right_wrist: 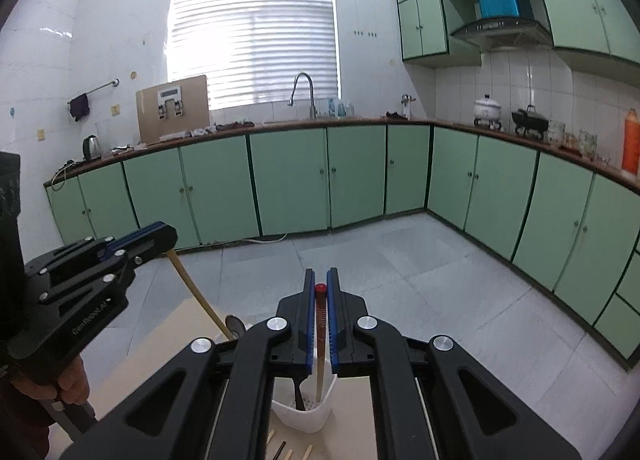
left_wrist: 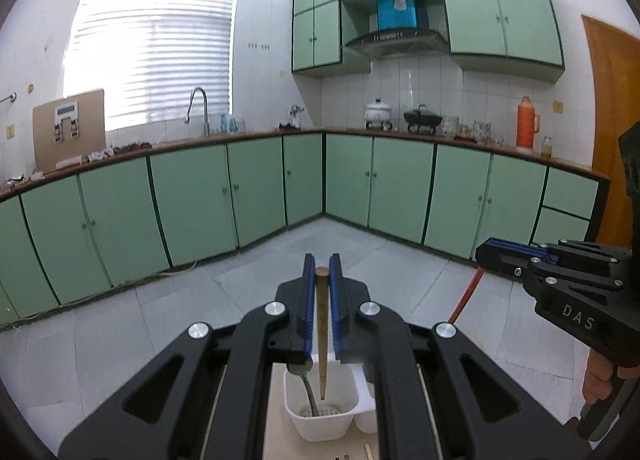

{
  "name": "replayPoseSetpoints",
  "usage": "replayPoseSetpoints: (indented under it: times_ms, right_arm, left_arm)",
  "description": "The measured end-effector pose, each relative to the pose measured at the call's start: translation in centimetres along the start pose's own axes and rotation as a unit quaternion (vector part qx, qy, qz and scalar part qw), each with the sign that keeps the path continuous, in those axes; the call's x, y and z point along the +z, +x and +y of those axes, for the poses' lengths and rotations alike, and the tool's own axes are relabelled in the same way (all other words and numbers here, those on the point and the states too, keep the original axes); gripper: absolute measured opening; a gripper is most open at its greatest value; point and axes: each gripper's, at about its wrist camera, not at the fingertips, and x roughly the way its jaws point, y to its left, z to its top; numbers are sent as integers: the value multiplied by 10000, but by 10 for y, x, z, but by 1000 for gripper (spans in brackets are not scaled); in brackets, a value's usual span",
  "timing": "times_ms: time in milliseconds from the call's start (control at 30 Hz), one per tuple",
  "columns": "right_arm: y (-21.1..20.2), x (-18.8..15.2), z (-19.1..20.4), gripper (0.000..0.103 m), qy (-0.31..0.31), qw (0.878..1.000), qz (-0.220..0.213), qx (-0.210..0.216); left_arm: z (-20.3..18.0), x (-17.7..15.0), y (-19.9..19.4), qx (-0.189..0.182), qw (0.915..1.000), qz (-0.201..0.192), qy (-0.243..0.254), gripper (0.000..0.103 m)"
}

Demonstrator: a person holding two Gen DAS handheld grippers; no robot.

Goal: Organize utensils
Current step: 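Lift the wooden chopstick with the left tool while the right tool lifts the red chopstick into the holder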

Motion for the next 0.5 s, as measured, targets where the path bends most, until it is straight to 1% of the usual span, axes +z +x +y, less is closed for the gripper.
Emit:
replayPoseSetpoints:
  times_ms: [333, 433, 467, 500]
  right_arm:
    - [16, -22, -10, 7, 194, 9993, 324, -1]
    - [15, -27, -11, 11, 207, 9992, 350, -15]
    - [14, -28, -12, 16, 215, 9992, 343, -38]
    - [12, -30, -13, 20, 234, 9992, 331, -53]
  left_arm:
    - [14, -26, 21, 41, 9991, 427, -45, 8]
    - [18, -30, 20, 73, 9989, 459, -79, 9]
    - [21, -31, 19, 80, 9988, 468, -116, 11]
    - [22, -31, 17, 85, 9988, 469, -138, 17]
